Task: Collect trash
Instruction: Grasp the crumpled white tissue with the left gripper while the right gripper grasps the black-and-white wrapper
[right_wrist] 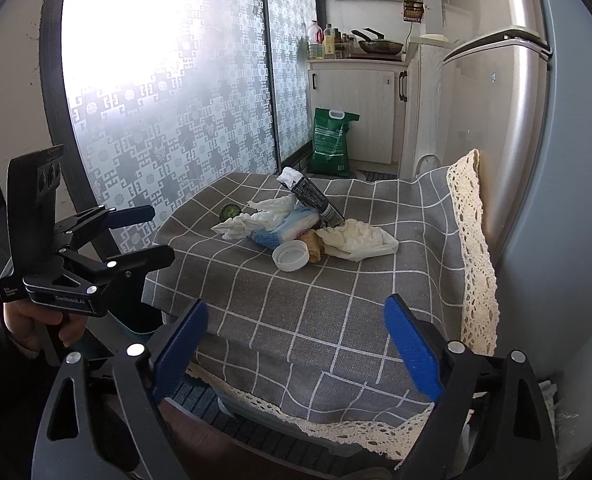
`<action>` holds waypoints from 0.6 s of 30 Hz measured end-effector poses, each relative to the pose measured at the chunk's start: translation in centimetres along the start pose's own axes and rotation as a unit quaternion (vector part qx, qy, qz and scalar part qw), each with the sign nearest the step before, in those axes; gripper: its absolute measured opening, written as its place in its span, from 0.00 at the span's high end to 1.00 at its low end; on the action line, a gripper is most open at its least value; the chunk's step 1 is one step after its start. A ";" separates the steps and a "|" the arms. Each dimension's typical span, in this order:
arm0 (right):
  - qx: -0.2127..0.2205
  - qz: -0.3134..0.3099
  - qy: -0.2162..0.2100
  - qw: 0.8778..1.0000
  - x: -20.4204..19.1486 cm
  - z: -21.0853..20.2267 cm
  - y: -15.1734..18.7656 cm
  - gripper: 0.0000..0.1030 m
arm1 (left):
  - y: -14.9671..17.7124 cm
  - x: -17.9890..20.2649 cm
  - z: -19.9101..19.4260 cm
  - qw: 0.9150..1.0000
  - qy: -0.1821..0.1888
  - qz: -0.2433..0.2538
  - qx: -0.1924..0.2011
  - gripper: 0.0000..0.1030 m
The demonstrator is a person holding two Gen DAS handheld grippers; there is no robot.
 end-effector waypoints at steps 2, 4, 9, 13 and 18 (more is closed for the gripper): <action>-0.005 -0.003 -0.003 1.000 -0.2 0.2 -0.2 0.25 | -0.4 0.0 0.7 1.000 0.008 0.001 -0.006 0.23; -0.006 -0.009 -0.005 1.000 -0.3 0.3 -0.6 0.28 | -0.6 0.0 1.5 1.000 0.013 0.000 -0.011 0.26; -0.008 -0.010 -0.008 1.000 0.2 1.2 -1.6 0.36 | -0.9 -0.4 3.5 0.999 0.024 -0.008 -0.028 0.40; -0.016 -0.003 -0.015 1.000 0.9 2.5 -2.0 0.38 | -1.0 -1.0 4.6 0.999 0.023 -0.016 -0.036 0.47; -0.019 -0.015 -0.019 1.000 0.9 4.0 -3.3 0.42 | -1.5 -1.9 5.3 0.998 0.032 -0.029 -0.035 0.61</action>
Point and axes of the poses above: each gripper's, at about its wrist camera, not at the fingertips, and z roughly the way its jaws point, x to its right, y to its underside, the point moved 1 cm from there along z, roughly the way its jaws point, and after that the axes turned 13 degrees about y, right-handed, at the moved point
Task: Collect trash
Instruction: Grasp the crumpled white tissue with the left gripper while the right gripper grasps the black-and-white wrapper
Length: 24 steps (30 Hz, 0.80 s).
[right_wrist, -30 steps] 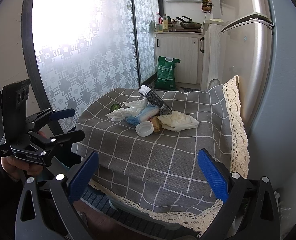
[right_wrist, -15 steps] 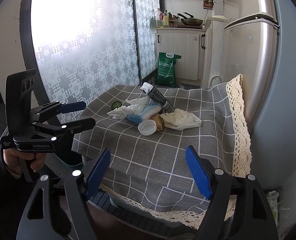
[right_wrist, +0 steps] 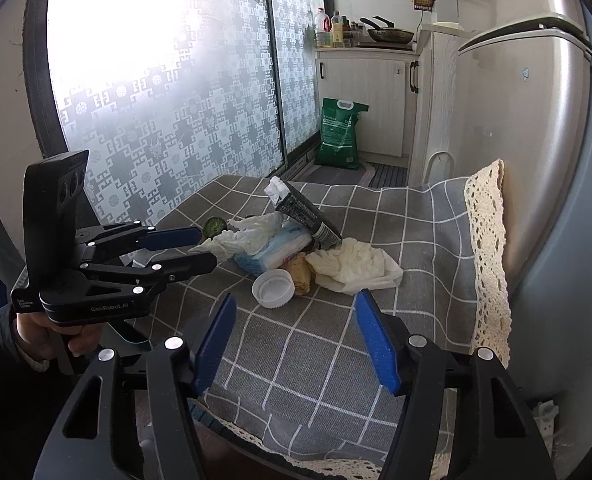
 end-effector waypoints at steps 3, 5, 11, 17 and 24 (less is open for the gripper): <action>0.004 -0.016 -0.001 1.000 -0.5 0.9 -1.3 0.44 | -0.1 -0.7 0.6 1.000 -0.008 -0.009 -0.008 0.67; 0.003 -0.026 0.000 1.000 -1.0 1.7 -2.0 0.48 | 0.1 -1.1 0.8 1.000 -0.008 -0.014 -0.012 0.79; -0.007 -0.048 0.021 0.999 -1.9 4.4 -3.5 0.61 | 0.5 -1.1 0.8 1.000 0.013 -0.015 -0.016 0.90; 0.000 -0.057 0.046 0.997 -2.6 5.6 -4.0 0.62 | 0.7 -1.0 -1.1 0.999 0.030 -0.014 -0.002 0.91; -0.002 -0.072 0.078 0.994 -4.0 7.1 -5.1 0.69 | 0.9 -1.7 -4.2 0.998 0.041 -0.024 0.032 0.91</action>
Point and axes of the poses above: each gripper's, at about its wrist camera, not at the fingertips, and z roughly the way its jaws point, x to its right, y to its underside, the point moved 1 cm from there along z, roughly the way its jaws point, and after that the axes turned 13 degrees about y, right-handed, at the moved point
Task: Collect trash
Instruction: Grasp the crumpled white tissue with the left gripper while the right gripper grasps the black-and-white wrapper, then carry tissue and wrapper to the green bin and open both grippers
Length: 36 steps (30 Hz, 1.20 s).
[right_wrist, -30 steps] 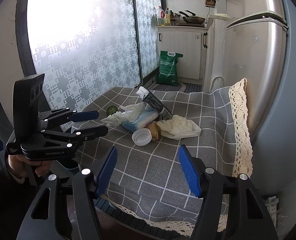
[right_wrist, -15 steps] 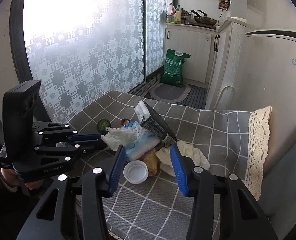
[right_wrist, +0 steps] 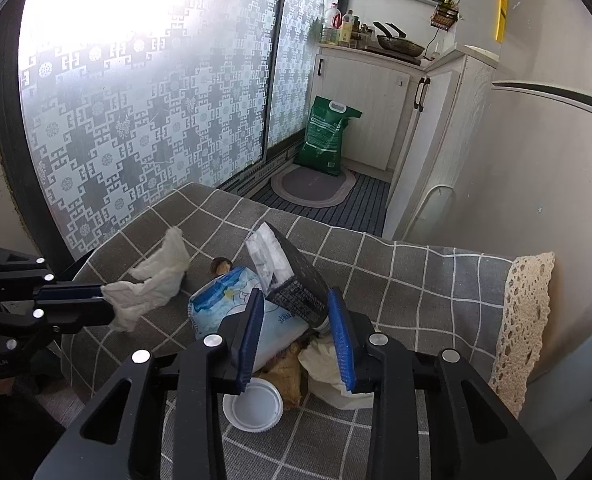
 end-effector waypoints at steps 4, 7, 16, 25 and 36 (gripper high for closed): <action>-0.009 0.001 0.029 1.000 -0.6 1.1 -0.8 0.89 | -0.2 -0.6 -2.3 1.000 -0.002 -0.001 0.023 0.91; -0.003 0.009 0.045 0.999 -0.4 0.8 -1.5 0.91 | 0.0 -1.5 -4.1 0.999 -0.010 -0.006 0.035 0.91; 0.050 0.016 0.039 0.998 -1.4 -3.4 -4.5 0.91 | 0.8 -3.3 -7.8 0.998 -0.042 -0.014 0.047 0.91; 0.064 0.007 -0.029 0.998 -6.5 -5.3 -6.2 0.91 | 2.6 -6.8 -10.0 0.994 -0.088 -0.057 0.034 0.91; 0.037 -0.008 -0.109 0.993 -12.9 -4.8 -6.6 0.91 | 6.1 -11.4 -11.1 0.986 -0.132 -0.102 -0.012 0.91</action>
Point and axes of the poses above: each gripper's, at about its wrist camera, not at the fingertips, and z roughly the way its jaws point, x to its right, y to its underside, the point moved 1 cm from there along z, roughly the way its jaws point, and after that the axes turned 13 degrees about y, right-handed, at the moved point
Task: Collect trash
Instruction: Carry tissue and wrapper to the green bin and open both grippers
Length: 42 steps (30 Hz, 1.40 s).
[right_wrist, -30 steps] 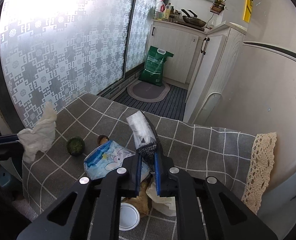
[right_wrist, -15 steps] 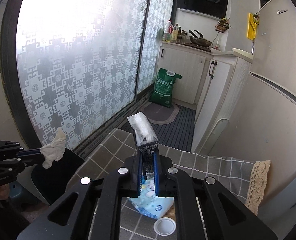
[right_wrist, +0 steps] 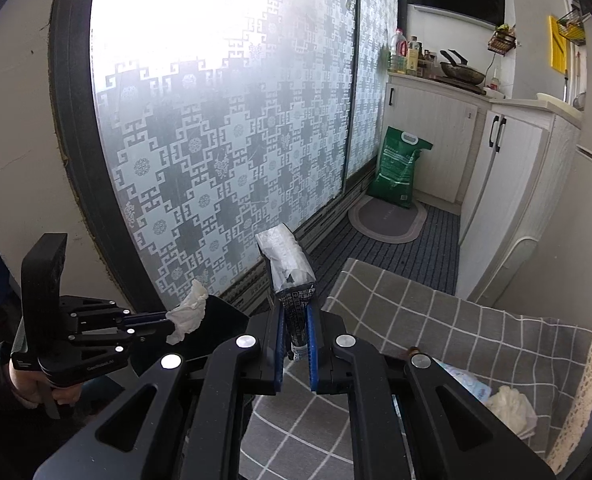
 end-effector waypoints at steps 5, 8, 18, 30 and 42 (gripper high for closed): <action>-0.030 -0.022 -0.013 0.999 -3.1 1.9 0.3 0.91 | 1.7 -2.2 1.1 0.999 -0.022 -0.021 -0.043 0.91; -0.062 -0.038 -0.011 0.997 -4.9 3.6 0.9 0.91 | 2.8 -3.2 1.7 0.997 -0.032 -0.035 -0.068 0.91; -0.133 -0.070 -0.031 0.988 -9.8 8.2 3.4 0.91 | 5.9 -5.9 3.9 0.988 -0.057 -0.061 -0.131 0.90; -0.181 -0.104 -0.046 0.977 -13.4 11.9 5.8 0.91 | 5.9 -6.0 2.6 0.991 -0.061 -0.041 -0.113 0.70; -0.224 -0.108 -0.068 0.966 -15.2 15.5 8.0 0.91 | 3.4 -4.4 -2.4 0.999 -0.043 -0.010 0.004 0.80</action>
Point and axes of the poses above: each gripper's, at about its wrist camera, not at the fingertips, and z roughly the way its jaws point, x to its right, y to its underside, the point moved 1 cm from there along z, roughly the way its jaws point, and after that the axes turned 13 degrees about y, right-handed, at the moved point
